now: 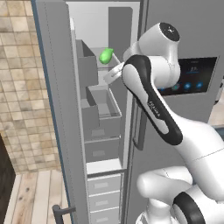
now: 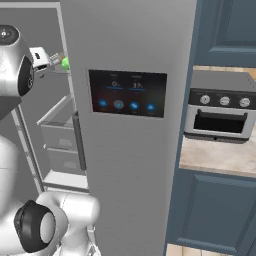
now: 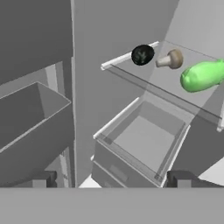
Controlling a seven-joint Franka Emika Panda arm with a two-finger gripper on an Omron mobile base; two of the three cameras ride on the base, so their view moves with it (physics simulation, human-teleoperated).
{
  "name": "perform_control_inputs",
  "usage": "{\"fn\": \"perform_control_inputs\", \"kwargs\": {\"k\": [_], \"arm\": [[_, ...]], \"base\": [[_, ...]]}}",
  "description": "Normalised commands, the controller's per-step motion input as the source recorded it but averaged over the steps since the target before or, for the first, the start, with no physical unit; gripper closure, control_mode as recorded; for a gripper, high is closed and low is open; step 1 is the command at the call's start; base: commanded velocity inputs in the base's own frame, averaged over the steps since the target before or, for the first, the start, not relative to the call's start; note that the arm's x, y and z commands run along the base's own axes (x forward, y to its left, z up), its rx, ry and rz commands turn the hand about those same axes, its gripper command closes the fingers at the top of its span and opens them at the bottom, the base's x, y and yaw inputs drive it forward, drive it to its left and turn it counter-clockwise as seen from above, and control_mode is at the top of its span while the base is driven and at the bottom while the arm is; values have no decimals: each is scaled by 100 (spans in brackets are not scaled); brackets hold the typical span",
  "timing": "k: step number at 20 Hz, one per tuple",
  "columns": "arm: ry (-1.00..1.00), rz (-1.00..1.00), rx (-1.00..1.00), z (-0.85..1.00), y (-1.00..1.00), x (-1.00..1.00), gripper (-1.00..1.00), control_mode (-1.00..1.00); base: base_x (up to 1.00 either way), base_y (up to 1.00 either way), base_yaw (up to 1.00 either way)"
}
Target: Take the corn, mushroom, and eggplant from the freezer and place them in the bowl on the counter.
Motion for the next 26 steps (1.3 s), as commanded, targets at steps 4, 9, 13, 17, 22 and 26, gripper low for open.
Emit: {"fn": "perform_control_inputs", "kwargs": {"k": [4,9,13,17,22,26], "arm": [[1,-5,-5,0,0,-9,-100,-100],[9,-23,-2,0,-18,-39,-100,-100],[5,-21,0,0,-34,-34,-100,-100],[0,-2,0,-11,-33,-6,-100,-100],[0,0,0,-16,-4,0,-100,-100],[0,0,0,-3,7,0,-100,100]], "base": [[0,0,0],[0,0,0],[0,0,0],[0,0,0],[0,0,0],[40,32,0]]}}
